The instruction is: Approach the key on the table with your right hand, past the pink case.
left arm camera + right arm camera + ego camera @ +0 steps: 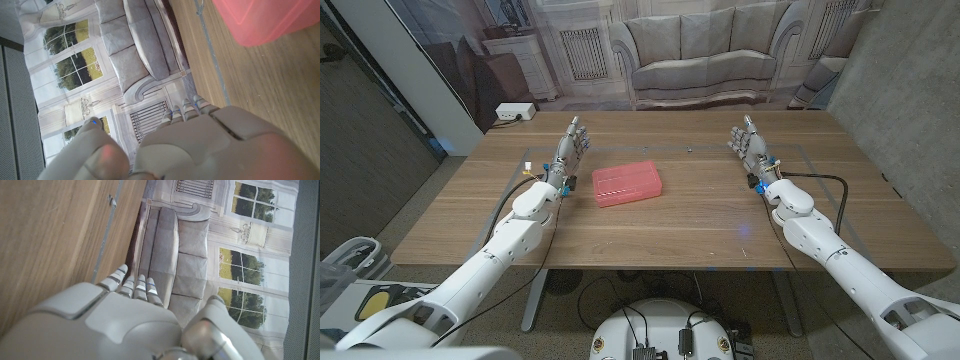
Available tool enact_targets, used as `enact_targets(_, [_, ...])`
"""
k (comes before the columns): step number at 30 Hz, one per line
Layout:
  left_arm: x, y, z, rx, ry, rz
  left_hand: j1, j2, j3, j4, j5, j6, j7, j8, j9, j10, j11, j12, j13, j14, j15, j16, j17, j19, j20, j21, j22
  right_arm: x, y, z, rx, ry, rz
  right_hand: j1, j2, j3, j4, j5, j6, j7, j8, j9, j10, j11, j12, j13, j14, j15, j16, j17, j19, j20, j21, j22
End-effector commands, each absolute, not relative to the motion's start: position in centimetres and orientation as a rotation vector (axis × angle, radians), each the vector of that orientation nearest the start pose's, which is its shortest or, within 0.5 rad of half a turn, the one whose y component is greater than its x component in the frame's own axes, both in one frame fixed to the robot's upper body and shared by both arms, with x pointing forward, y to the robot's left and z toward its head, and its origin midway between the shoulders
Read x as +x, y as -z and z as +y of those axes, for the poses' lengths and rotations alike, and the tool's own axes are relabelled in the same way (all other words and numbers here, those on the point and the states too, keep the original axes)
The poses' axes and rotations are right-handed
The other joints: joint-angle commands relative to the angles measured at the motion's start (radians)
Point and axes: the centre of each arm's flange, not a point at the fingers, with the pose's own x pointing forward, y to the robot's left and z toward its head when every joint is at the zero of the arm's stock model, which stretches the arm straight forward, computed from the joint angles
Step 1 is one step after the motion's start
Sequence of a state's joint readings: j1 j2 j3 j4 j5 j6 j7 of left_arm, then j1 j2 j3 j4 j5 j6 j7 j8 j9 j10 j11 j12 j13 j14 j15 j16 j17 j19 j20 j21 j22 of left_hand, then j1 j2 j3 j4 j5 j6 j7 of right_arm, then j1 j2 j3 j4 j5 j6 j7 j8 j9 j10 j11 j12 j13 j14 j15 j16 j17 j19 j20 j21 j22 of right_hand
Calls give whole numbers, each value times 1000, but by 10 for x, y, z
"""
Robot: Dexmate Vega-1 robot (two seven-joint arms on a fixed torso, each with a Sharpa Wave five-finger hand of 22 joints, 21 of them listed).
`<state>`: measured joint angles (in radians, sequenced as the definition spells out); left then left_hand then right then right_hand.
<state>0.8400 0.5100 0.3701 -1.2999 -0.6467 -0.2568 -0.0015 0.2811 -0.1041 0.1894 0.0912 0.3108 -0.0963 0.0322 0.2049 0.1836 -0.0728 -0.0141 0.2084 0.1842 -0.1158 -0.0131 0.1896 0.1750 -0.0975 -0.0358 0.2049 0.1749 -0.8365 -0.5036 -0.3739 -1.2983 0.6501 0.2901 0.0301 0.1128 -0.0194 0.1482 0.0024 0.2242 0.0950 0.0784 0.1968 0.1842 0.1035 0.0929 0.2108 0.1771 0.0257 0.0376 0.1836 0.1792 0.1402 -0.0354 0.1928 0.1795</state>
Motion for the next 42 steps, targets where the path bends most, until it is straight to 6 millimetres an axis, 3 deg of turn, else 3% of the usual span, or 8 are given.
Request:
enact_targets(1, [640,20,286,-9,201,-575,7,3,6,-3,5,2,1,6,2,-3,-6,6,2,-6,0,5,5,-7,-64,4,5,655,28,-282,56,-232,-594,7,2,9,-1,4,12,-3,5,1,8,1,2,3,3,7,5,1,8,-24,8,4])
enact_targets(27, [641,15,273,13,205,-577,20,18,6,-7,12,39,-6,12,1,29,-9,12,2,18,-6,8,6,-3,-52,2,5,652,26,-292,51,-247,-629,8,6,7,-4,5,25,-12,7,2,25,-1,7,4,19,6,8,1,18,-21,11,4])
enact_targets(42, [636,18,273,11,199,-577,28,25,6,-9,14,50,-8,12,1,40,-6,13,2,25,-7,6,6,5,-63,4,5,655,18,-289,29,-268,-631,9,6,5,-6,6,38,-16,9,2,46,1,12,5,42,2,13,1,39,-27,18,4])
